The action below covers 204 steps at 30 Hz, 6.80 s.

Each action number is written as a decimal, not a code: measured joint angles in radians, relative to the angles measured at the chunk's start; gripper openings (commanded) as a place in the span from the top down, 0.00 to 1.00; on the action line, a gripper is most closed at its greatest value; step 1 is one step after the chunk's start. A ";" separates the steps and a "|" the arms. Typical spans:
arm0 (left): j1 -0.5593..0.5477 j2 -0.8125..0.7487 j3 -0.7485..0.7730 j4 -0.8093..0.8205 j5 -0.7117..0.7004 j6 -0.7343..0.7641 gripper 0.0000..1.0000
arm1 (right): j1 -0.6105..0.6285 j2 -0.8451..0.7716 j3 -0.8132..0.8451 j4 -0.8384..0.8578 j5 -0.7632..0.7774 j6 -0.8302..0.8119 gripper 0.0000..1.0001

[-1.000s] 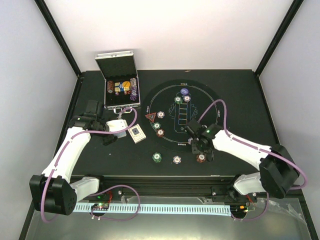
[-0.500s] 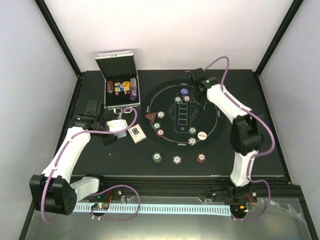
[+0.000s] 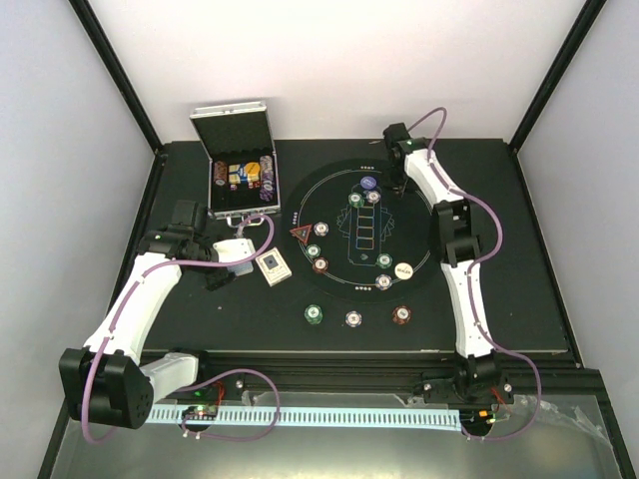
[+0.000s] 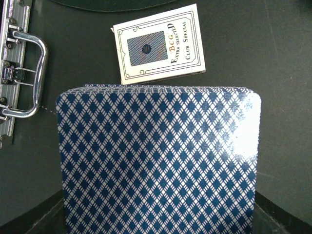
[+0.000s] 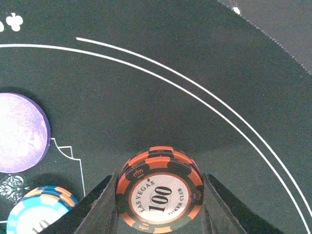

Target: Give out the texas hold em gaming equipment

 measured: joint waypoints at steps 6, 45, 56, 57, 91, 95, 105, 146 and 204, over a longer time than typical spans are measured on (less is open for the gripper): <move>0.000 0.000 0.000 0.000 0.000 0.000 0.98 | -0.008 0.008 0.010 0.013 -0.031 0.000 0.67; 0.000 0.002 -0.034 0.014 -0.003 -0.040 0.98 | 0.547 -1.279 -1.568 0.145 0.031 0.386 0.27; 0.000 0.002 -0.034 0.018 -0.011 -0.032 0.98 | 0.597 -1.247 -1.661 0.203 0.000 0.476 0.29; 0.000 0.002 -0.034 0.018 -0.012 -0.031 0.98 | 0.597 -1.235 -1.661 0.207 0.001 0.476 0.29; 0.000 -0.002 -0.034 0.018 -0.018 -0.017 0.98 | 0.581 -1.136 -1.663 0.279 0.039 0.461 0.65; 0.000 -0.003 -0.034 0.018 -0.019 -0.017 0.98 | 0.579 -1.154 -1.663 0.249 0.045 0.460 0.65; 0.000 -0.003 -0.034 0.017 -0.019 -0.016 0.98 | 0.547 -1.229 -1.568 0.151 0.061 0.435 0.66; -0.029 -0.050 -0.034 -0.051 0.029 0.047 0.99 | 0.066 -0.686 -1.187 0.393 0.011 0.106 0.66; -0.054 -0.073 0.065 -0.130 0.211 0.004 0.98 | 0.669 -0.796 -1.217 1.235 -0.905 0.607 0.20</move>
